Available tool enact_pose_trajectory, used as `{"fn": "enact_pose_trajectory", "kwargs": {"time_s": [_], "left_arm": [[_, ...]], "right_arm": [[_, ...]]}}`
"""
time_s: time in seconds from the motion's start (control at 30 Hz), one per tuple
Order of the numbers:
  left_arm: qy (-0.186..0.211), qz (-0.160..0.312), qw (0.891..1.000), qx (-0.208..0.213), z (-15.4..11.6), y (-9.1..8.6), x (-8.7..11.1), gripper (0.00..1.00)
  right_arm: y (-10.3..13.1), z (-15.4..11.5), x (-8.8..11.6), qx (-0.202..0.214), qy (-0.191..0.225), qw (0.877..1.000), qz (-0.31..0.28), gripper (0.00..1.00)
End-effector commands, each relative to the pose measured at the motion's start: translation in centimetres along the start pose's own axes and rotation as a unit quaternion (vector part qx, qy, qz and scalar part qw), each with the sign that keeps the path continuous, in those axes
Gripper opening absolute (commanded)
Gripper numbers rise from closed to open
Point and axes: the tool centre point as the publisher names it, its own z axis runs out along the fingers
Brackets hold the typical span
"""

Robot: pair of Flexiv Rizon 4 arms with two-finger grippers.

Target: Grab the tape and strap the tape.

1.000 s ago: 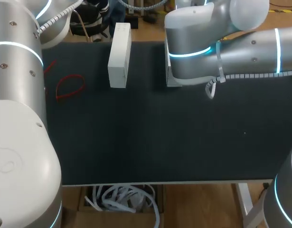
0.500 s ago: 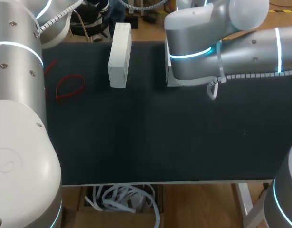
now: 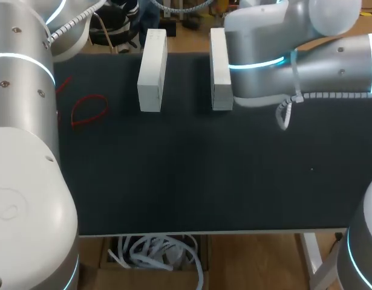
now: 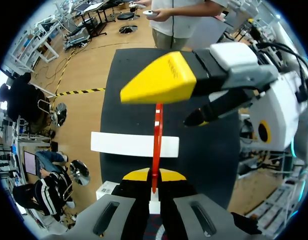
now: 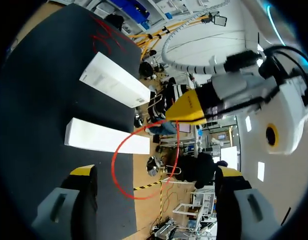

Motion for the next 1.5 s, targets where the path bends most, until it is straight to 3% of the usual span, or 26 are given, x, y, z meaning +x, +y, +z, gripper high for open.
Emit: {"fn": "enact_pose_trajectory", "kwargs": {"time_s": [0.03,0.27,0.47,1.03,1.13,1.23,1.3,1.5], "left_arm": [[0.002,-0.001,1.0,-0.003,-0.2,-0.1,-0.1,0.0],[0.002,-0.001,1.0,-0.003,-0.2,-0.1,-0.1,0.0],[0.002,-0.001,1.0,-0.003,-0.2,-0.1,-0.1,0.0],[0.002,-0.001,1.0,-0.003,-0.2,-0.1,-0.1,0.0],[-0.007,-0.044,0.998,-0.032,-1.1,2.8,-0.3,0.0],[-0.012,-0.111,0.992,-0.059,-2.1,7.6,0.0,0.0],[-0.001,-0.145,0.983,-0.115,-2.7,10.7,0.3,0.0],[0.022,-0.247,0.954,-0.17,-3.9,19.5,2.3,0.0]], "right_arm": [[-2.2,-1.3,-0.5,-0.029,0.046,0.998,-0.014,1.0],[-6.1,-1.6,0.1,-0.038,0.088,0.994,-0.052,1.0],[-8.4,-1.0,0.1,-0.036,0.095,0.993,-0.067,1.0],[-9.0,0.0,-0.4,-0.017,0.083,0.993,-0.083,1.0],[-9.0,0.0,-0.4,-0.017,0.083,0.993,-0.083,1.0],[-9.0,0.0,-0.4,-0.017,0.083,0.993,-0.083,1.0],[-9.0,0.0,-0.4,-0.017,0.083,0.993,-0.083,1.0],[-9.0,0.0,-0.4,-0.017,0.083,0.993,-0.083,1.0]]}}
